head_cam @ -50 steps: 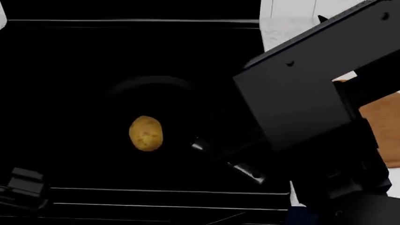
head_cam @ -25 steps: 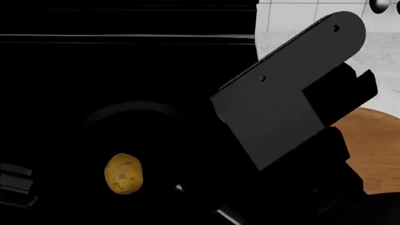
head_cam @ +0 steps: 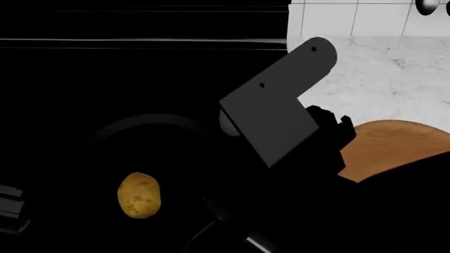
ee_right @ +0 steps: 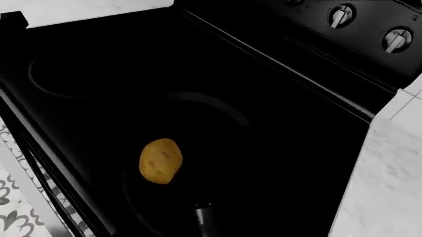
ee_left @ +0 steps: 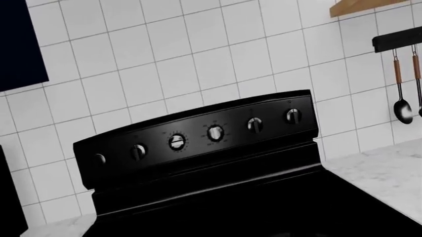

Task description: Pick up the pan and dump the vegetables in it onto the plate. Then return the pan to the stove.

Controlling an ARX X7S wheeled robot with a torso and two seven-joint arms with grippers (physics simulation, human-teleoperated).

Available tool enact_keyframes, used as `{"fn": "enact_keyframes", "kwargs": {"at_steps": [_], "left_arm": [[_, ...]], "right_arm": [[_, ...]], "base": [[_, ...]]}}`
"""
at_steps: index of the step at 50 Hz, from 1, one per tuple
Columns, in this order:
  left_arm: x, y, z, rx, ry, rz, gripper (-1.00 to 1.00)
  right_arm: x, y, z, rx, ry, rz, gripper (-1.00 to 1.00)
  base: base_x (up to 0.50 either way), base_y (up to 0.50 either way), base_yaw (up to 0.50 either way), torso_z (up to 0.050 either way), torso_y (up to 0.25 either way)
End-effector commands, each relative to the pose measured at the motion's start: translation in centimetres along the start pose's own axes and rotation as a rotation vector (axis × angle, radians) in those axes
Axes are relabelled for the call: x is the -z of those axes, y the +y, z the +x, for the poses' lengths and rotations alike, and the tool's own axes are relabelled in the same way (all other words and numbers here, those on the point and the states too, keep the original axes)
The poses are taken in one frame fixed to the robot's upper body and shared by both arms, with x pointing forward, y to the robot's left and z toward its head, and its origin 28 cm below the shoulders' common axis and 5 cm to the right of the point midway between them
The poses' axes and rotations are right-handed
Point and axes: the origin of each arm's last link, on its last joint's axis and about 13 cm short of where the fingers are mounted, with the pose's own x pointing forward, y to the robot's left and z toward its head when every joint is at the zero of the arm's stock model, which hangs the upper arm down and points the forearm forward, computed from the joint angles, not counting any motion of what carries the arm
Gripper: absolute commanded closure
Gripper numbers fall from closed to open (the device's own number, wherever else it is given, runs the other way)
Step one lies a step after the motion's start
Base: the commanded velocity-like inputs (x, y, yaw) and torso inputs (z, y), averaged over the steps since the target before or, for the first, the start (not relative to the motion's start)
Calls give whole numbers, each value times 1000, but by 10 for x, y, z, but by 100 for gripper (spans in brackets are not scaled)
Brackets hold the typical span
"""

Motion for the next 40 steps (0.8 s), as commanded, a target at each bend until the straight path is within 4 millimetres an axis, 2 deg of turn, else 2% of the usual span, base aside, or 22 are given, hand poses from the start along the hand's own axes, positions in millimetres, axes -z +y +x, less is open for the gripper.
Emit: {"fn": "enact_keyframes", "kwargs": {"at_steps": [1, 6, 13, 26, 32, 40], "left_arm": [[-1, 1, 0, -14, -15, -24, -100], [-2, 1, -1, -13, -16, -23, -100], [-2, 1, -3, -10, -15, -23, -100], [-5, 1, -2, -10, -14, -22, -100], [-4, 0, -2, -6, -13, -23, -100], [-2, 1, -4, -9, -12, -25, -100]], "right_arm": [[7, 9, 11, -98, 56, 53, -100], [6, 9, 10, -97, 64, 47, -100], [5, -1, 16, -64, 93, 39, -100], [22, -25, 45, -64, 144, 77, -100], [21, -27, 60, -83, 163, 64, -100], [30, -25, 80, -113, 211, 65, -100]], "base": [[0, 0, 0, 0, 0], [0, 0, 0, 0, 0], [0, 0, 0, 0, 0], [0, 0, 0, 0, 0], [0, 0, 0, 0, 0], [0, 0, 0, 0, 0]]}}
